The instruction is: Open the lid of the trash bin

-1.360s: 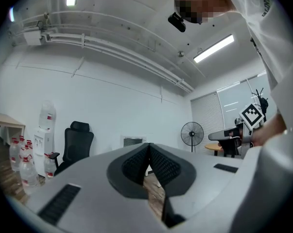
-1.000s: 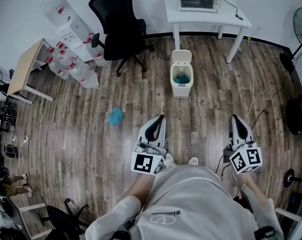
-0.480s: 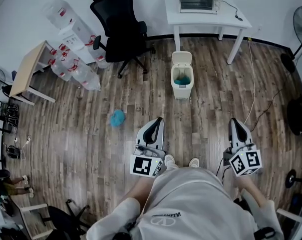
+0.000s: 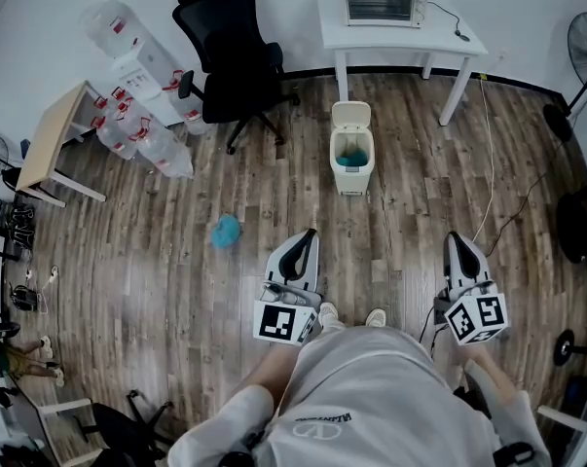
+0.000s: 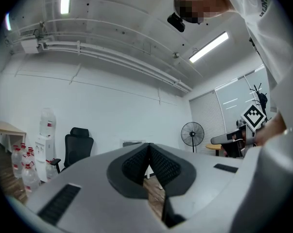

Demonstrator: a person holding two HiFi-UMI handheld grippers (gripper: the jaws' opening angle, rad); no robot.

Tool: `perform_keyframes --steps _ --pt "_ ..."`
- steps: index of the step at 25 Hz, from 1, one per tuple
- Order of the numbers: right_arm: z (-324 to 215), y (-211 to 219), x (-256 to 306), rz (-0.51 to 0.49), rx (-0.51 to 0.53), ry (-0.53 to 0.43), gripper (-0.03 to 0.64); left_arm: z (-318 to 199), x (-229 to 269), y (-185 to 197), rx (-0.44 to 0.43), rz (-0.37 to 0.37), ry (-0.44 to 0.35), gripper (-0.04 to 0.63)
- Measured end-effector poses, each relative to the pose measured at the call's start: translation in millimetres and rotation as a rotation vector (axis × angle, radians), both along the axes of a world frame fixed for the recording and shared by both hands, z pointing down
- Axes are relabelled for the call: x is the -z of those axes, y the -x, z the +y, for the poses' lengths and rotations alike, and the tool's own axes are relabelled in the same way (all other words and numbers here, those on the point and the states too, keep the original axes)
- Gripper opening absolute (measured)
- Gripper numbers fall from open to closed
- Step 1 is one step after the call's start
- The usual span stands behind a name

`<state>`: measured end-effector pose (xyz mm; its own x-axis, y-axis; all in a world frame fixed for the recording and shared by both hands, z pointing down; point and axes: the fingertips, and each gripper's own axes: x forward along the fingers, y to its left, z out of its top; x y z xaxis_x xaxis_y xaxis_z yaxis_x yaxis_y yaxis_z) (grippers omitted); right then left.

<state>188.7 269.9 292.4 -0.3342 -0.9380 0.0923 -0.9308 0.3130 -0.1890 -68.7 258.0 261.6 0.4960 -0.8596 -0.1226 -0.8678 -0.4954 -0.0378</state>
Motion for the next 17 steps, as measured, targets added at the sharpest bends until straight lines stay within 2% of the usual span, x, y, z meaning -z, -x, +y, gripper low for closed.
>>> perform_keyframes --steps 17 --pt "-11 9 -6 0.003 0.009 0.015 0.015 -12 -2 2 -0.016 0.000 0.003 -0.003"
